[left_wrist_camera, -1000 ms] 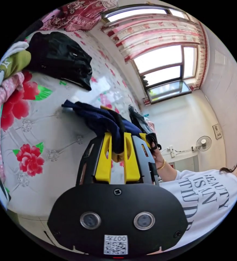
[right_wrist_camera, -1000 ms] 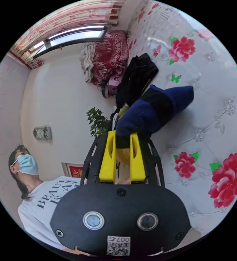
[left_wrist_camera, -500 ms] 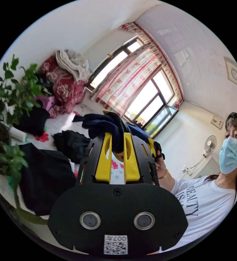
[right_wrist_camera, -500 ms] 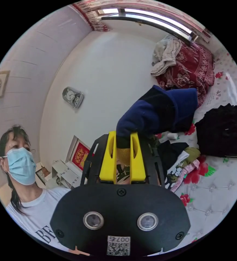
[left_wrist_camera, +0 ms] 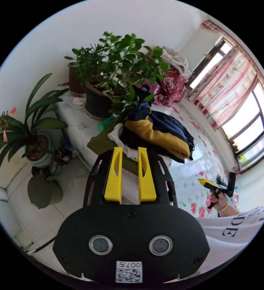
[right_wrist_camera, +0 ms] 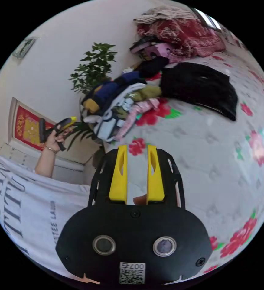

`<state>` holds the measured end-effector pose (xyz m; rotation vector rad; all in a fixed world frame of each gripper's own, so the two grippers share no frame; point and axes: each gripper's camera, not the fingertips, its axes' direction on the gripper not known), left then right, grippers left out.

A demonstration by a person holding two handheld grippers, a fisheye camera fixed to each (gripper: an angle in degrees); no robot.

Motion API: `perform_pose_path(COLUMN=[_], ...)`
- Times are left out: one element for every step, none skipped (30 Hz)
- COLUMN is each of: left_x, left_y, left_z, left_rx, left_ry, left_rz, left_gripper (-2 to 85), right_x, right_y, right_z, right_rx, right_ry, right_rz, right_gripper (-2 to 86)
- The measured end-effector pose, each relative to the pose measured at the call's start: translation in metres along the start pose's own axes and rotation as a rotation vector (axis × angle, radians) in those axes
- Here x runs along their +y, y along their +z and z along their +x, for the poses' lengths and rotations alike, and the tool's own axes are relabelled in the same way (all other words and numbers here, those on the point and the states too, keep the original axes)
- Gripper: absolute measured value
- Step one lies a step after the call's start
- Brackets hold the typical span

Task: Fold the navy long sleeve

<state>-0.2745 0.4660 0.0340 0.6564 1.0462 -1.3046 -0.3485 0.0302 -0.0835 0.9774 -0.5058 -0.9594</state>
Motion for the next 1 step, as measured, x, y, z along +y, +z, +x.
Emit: perform_pose_path(left_x=[0.0029], left_y=[-0.0012], left_z=[0.0119], left_rx=[0.004], left_ry=[0.032], left_rz=[0.012], left_gripper=[6.1], right_x=[0.0241], right_y=[-0.0147], right_z=[0.0205], right_rx=[0.038], right_ry=[0.069], right_rz=[0.005], right_gripper=[8.1])
